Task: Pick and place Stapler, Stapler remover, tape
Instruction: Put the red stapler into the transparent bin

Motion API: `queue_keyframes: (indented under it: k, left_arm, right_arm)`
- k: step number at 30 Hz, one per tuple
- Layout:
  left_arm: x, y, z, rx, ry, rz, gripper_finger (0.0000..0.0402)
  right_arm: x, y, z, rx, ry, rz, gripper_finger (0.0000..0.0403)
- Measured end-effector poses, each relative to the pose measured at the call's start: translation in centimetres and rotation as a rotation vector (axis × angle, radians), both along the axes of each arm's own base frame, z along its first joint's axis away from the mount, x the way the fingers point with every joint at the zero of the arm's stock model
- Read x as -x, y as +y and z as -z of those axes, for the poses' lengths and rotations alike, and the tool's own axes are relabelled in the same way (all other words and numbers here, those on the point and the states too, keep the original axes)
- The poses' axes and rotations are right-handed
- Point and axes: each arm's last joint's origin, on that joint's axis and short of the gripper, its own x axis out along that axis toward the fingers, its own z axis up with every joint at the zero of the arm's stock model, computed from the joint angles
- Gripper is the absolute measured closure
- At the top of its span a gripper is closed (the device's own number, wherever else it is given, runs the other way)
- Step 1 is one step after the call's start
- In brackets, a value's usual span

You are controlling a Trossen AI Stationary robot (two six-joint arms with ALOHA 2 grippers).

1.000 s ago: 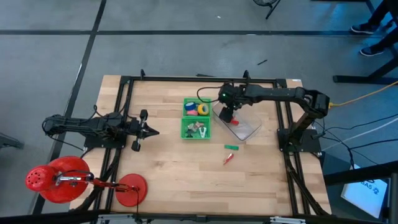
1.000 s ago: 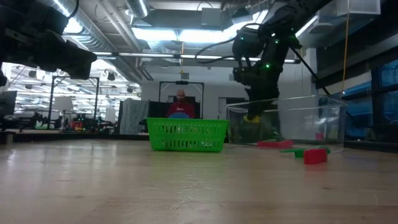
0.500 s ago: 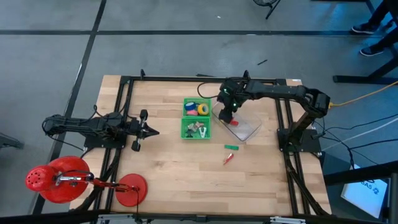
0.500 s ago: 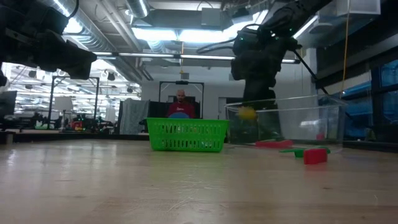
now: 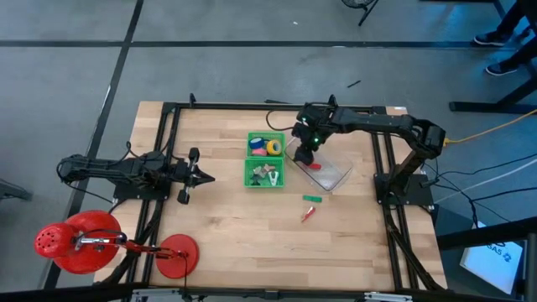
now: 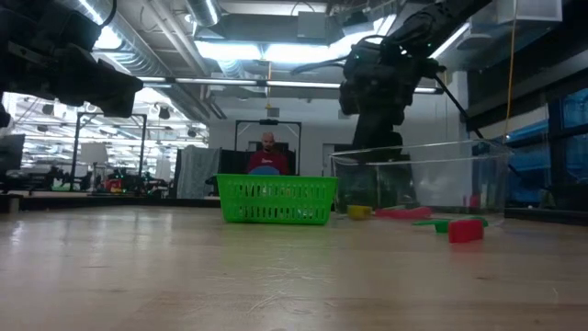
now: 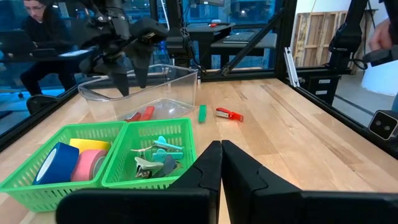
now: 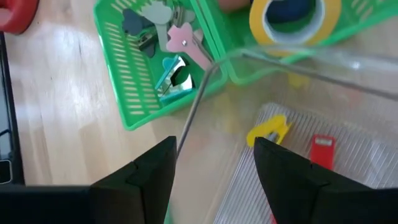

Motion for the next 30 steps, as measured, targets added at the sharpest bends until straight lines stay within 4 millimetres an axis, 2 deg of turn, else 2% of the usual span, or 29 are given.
queue_keyframes:
  k: [7, 11, 15, 19, 22, 25, 30]
  left_arm:
    - [0.0, 0.0, 0.0, 0.000, 0.000, 0.000, 0.0395]
    - [0.0, 0.0, 0.0, 0.000, 0.000, 0.000, 0.0397]
    - [0.0, 0.0, 0.0, 0.000, 0.000, 0.000, 0.0396]
    - [0.0, 0.0, 0.0, 0.000, 0.000, 0.000, 0.0393]
    - [0.0, 0.0, 0.0, 0.000, 0.000, 0.000, 0.0395]
    - [0.0, 0.0, 0.0, 0.000, 0.000, 0.000, 0.0397]
    - [0.0, 0.0, 0.0, 0.000, 0.000, 0.000, 0.0396]
  right_arm:
    - [-0.5, -0.2, -0.6, 0.055, -0.057, -0.054, 0.0185]
    - [-1.4, -0.2, -2.6, 0.123, -0.123, -0.118, 0.0185]
    - [-2.7, 0.4, -5.8, 0.273, -0.177, -0.218, 0.0185]
    - [-3.8, 2.5, -9.5, 0.410, -0.240, -0.381, 0.0185]
    - [-4.4, 4.6, -11.5, 0.469, -0.297, -0.497, 0.0185]
    - [-5.0, 6.9, -12.6, 0.500, -0.353, -0.584, 0.0185]
    - [-5.3, 11.3, -12.7, 0.503, -0.398, -0.734, 0.0185]
